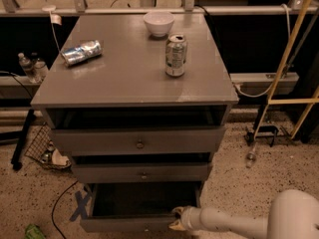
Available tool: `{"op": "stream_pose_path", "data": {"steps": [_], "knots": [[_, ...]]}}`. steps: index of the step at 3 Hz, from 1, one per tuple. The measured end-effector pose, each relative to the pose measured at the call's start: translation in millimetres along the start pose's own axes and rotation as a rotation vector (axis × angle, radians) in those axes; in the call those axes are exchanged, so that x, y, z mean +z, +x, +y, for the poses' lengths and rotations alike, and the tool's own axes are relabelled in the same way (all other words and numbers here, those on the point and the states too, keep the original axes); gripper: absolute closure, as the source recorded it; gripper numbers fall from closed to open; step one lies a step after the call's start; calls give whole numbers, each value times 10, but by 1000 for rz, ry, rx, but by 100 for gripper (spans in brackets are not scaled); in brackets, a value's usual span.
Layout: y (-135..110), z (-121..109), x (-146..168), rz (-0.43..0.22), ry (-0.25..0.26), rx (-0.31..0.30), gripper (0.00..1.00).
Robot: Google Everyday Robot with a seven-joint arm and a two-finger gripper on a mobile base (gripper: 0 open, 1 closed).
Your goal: Open bottom drawer
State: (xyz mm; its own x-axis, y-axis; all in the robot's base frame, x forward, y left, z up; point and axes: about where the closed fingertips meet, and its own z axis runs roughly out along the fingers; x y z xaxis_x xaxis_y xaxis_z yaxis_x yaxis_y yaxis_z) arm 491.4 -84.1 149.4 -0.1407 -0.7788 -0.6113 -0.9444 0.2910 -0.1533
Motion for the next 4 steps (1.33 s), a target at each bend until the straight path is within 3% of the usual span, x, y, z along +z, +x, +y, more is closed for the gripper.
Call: {"op": "stream_pose_path", "data": {"steps": [1, 2, 3, 4], "knots": [[-51, -11, -59, 0, 0, 0, 100], [-52, -12, -60, 0, 0, 0, 82], [-52, -11, -59, 0, 0, 0, 51], [-52, -11, -59, 0, 0, 0, 28]]}}
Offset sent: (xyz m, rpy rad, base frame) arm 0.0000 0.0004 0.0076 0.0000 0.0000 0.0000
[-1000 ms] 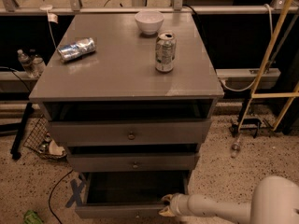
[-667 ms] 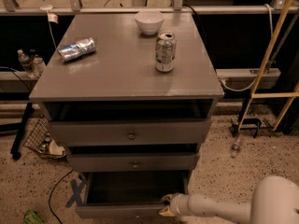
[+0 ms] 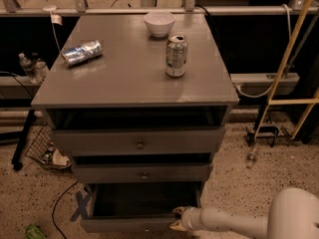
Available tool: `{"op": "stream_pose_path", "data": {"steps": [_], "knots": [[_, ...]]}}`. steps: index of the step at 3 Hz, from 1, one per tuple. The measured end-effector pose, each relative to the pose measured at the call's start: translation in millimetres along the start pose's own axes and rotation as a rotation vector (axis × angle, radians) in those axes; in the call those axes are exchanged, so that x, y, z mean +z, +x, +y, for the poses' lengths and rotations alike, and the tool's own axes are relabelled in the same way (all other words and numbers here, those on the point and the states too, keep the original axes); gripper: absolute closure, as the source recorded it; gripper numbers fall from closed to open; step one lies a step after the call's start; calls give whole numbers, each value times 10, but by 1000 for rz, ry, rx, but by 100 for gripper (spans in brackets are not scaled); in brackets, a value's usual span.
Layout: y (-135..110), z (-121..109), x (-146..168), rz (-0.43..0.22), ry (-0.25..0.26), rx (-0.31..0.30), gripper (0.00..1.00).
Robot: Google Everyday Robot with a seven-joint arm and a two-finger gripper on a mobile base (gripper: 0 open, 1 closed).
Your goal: Open bottom drawer
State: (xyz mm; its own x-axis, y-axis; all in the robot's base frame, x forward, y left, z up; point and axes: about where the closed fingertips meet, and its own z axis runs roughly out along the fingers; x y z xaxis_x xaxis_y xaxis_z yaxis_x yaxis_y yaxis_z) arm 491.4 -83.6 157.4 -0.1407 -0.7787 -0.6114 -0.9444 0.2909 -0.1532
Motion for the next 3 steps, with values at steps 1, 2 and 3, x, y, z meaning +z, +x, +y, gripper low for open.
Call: {"op": "stream_pose_path", "data": {"steps": [1, 2, 3], "knots": [[0, 1, 0, 0, 0, 0, 5], [-5, 8, 8, -1, -2, 0, 0], [-5, 9, 8, -1, -2, 0, 0]]}}
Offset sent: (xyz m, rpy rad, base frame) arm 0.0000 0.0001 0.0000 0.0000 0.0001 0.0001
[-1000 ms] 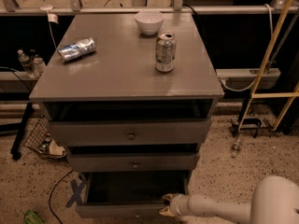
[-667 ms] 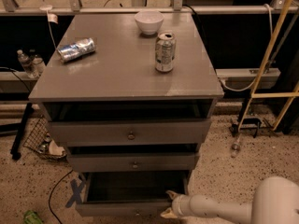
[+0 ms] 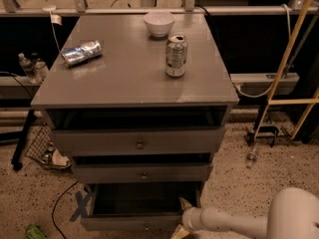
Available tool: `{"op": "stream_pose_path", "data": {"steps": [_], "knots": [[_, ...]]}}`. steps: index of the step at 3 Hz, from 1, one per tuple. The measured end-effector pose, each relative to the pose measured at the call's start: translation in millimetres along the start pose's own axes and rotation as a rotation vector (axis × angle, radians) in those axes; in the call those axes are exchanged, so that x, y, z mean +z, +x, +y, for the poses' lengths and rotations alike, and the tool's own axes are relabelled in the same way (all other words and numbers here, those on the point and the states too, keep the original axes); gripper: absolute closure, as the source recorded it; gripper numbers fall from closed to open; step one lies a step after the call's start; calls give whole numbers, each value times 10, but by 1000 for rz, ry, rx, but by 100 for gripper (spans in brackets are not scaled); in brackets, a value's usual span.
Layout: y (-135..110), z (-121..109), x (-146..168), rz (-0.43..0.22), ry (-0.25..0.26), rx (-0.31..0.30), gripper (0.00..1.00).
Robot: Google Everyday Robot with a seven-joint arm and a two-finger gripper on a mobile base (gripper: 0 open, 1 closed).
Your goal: Open bottom drawer
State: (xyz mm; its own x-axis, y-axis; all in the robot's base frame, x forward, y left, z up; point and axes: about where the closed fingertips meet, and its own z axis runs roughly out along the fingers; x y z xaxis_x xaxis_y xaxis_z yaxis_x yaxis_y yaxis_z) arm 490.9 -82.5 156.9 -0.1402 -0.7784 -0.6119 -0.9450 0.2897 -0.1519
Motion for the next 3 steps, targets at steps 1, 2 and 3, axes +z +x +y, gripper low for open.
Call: {"op": "stream_pose_path", "data": {"steps": [1, 2, 3], "knots": [[-52, -36, -133, 12, 27, -15, 0], [-133, -115, -528, 38, 101, -43, 0], [-193, -254, -906, 41, 169, -47, 0]]}}
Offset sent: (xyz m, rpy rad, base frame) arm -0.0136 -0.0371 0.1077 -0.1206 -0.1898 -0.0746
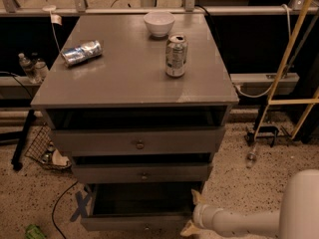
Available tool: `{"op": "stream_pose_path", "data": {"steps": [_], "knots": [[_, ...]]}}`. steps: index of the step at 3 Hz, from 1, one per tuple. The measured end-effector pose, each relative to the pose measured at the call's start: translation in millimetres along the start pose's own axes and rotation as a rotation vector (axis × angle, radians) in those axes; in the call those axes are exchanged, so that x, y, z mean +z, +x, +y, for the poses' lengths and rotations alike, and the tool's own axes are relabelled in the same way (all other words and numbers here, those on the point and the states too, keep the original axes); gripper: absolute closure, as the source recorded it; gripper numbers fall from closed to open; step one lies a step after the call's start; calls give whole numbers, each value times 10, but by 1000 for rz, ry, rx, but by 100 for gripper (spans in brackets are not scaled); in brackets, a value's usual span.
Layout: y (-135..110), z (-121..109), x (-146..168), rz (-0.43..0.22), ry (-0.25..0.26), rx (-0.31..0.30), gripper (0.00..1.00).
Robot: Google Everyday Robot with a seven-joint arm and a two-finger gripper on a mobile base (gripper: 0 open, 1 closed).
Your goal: Open bottom drawer
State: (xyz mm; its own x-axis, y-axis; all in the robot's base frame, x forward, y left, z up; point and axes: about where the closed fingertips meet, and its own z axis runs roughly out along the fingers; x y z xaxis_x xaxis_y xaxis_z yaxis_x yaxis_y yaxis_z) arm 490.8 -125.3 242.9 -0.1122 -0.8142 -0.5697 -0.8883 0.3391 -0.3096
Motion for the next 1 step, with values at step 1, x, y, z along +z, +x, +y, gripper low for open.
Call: {"op": "stream_pose_path", "data": {"steps": [1], "knots": [[29, -33, -81, 4, 10, 4, 0]]}}
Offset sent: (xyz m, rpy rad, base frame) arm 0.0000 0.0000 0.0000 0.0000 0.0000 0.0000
